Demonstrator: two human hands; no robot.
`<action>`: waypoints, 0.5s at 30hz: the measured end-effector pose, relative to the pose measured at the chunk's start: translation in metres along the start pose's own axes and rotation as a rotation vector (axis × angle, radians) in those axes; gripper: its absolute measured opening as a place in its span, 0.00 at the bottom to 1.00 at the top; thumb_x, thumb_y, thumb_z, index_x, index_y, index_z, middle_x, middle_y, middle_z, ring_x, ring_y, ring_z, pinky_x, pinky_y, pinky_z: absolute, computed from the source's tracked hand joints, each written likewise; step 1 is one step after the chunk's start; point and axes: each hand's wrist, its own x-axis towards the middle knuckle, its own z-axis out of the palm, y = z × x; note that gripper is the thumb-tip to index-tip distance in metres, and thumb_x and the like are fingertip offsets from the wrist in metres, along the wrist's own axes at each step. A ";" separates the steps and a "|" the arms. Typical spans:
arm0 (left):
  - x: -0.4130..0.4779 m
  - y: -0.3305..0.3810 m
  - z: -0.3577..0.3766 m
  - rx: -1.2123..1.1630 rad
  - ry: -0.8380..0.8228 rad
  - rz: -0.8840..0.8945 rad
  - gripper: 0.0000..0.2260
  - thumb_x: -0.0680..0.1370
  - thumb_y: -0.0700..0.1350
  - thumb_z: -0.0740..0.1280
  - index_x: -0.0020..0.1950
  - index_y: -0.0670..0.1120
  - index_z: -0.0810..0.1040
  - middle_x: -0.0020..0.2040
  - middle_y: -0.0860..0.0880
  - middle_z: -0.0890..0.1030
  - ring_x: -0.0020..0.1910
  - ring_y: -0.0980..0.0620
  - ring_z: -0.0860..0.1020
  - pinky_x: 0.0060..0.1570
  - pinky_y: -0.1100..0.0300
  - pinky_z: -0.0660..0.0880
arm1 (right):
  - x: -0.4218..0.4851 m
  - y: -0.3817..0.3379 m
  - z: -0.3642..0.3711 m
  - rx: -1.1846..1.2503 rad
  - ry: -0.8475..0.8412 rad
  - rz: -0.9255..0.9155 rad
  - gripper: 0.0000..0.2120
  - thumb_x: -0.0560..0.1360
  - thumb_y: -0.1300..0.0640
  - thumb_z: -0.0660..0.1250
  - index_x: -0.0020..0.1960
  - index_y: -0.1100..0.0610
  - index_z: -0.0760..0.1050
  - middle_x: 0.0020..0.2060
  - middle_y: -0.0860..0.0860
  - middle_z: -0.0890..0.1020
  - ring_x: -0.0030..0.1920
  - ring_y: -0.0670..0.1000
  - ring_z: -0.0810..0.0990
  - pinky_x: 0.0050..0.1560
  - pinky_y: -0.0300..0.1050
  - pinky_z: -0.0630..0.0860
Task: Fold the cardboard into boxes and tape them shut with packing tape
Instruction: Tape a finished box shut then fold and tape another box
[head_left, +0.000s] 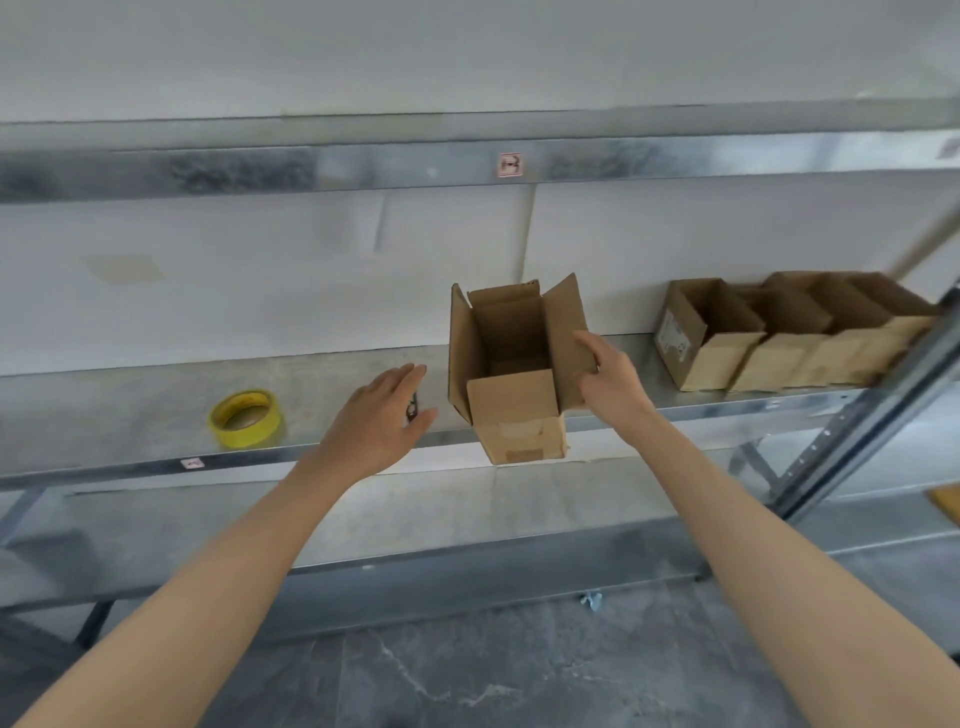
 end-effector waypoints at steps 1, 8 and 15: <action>0.005 0.006 0.003 0.000 -0.009 0.010 0.27 0.81 0.57 0.54 0.78 0.49 0.52 0.78 0.49 0.56 0.76 0.49 0.56 0.73 0.52 0.57 | 0.001 0.005 -0.008 -0.002 0.012 0.011 0.29 0.76 0.72 0.56 0.74 0.53 0.62 0.67 0.53 0.70 0.63 0.55 0.72 0.61 0.50 0.75; 0.053 0.040 0.018 0.049 -0.037 0.126 0.27 0.82 0.56 0.54 0.78 0.48 0.52 0.78 0.49 0.56 0.76 0.50 0.56 0.72 0.54 0.56 | 0.022 0.034 -0.058 -0.004 0.085 0.052 0.29 0.77 0.72 0.56 0.74 0.53 0.61 0.69 0.54 0.68 0.64 0.56 0.71 0.61 0.52 0.76; 0.113 0.070 0.037 0.022 -0.066 0.240 0.27 0.82 0.55 0.53 0.78 0.47 0.52 0.78 0.49 0.56 0.76 0.51 0.54 0.73 0.55 0.54 | 0.063 0.059 -0.094 -0.081 0.130 0.099 0.30 0.77 0.72 0.56 0.75 0.53 0.59 0.69 0.54 0.67 0.60 0.53 0.71 0.49 0.38 0.75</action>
